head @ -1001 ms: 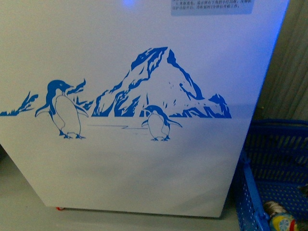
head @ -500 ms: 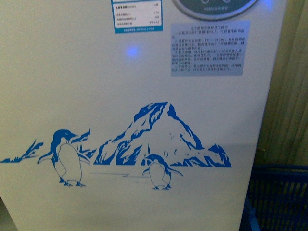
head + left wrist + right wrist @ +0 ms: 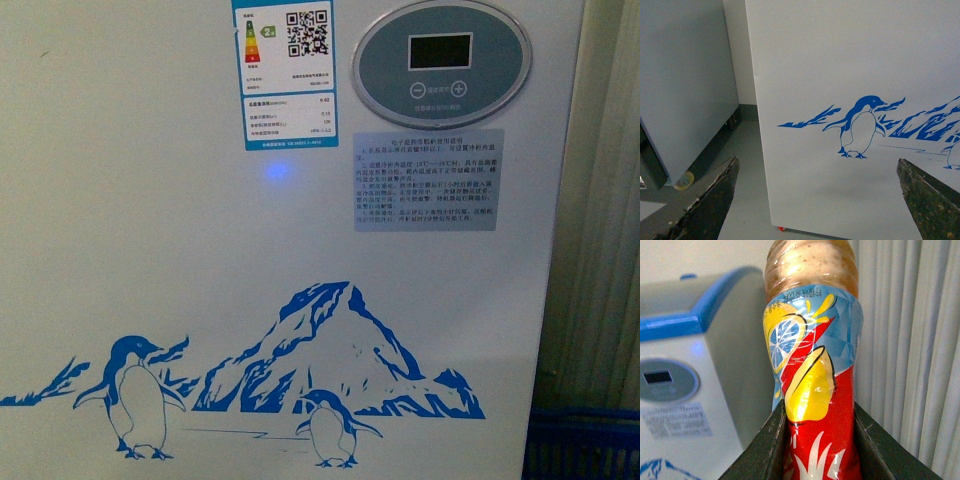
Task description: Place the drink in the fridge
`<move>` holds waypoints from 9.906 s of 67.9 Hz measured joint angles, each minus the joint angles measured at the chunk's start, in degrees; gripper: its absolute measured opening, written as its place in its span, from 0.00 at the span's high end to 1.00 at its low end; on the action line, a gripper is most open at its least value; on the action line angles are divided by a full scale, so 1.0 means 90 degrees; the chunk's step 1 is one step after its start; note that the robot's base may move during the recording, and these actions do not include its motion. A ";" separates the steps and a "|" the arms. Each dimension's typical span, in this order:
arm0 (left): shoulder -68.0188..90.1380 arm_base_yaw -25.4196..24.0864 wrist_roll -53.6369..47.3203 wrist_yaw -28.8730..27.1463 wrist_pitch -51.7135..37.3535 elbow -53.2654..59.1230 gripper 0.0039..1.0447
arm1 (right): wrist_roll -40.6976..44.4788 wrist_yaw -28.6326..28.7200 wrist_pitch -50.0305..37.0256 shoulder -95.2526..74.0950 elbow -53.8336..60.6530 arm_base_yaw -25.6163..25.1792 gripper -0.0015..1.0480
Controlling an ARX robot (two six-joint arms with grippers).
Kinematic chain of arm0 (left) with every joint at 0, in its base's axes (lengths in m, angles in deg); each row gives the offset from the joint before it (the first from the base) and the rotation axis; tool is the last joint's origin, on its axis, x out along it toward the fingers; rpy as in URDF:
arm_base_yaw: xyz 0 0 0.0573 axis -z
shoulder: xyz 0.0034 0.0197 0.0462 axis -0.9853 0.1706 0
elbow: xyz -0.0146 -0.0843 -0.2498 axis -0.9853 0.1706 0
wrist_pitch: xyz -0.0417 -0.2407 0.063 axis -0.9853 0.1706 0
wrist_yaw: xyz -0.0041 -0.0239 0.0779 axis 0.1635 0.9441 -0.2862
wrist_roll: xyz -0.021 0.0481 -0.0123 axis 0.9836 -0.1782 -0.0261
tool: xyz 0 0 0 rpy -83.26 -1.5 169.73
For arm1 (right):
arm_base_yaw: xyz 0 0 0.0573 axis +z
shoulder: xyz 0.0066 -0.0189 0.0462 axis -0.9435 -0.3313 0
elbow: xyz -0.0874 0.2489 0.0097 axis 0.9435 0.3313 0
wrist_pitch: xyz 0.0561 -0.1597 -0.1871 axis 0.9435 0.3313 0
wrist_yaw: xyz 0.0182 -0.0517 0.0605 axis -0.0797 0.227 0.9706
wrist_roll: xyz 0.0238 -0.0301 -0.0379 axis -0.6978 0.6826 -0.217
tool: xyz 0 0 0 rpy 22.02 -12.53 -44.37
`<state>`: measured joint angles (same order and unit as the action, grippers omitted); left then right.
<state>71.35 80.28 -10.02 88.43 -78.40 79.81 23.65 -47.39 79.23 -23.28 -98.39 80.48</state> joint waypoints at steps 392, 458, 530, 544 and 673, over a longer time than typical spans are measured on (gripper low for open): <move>0.5076 0.0017 -0.0024 0.0002 -0.4065 -0.0925 0.98 | 0.5197 0.4017 0.2599 -0.4328 -0.2803 0.0216 0.72; 0.1911 0.0012 -0.0019 0.0002 -0.1943 0.0005 0.98 | 0.7191 0.2465 0.2271 -1.1302 -0.8301 0.1389 0.72; 0.0012 0.0012 -0.0019 0.0000 -0.0012 0.0002 0.98 | 0.0036 0.1455 0.4065 -0.2693 -0.2735 0.1054 0.07; 0.0007 0.0012 -0.0019 0.0002 -0.0010 0.0002 0.98 | -0.0061 0.0231 0.2045 -0.0126 -0.0874 0.1209 0.25; 0.0005 0.0012 -0.0002 0.0002 -0.0005 0.0002 0.86 | 0.0483 0.2424 -0.0396 0.2781 0.4218 -0.1078 0.84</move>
<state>71.40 80.39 -10.04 88.45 -78.44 79.84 28.00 -25.58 75.67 1.75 -60.43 70.77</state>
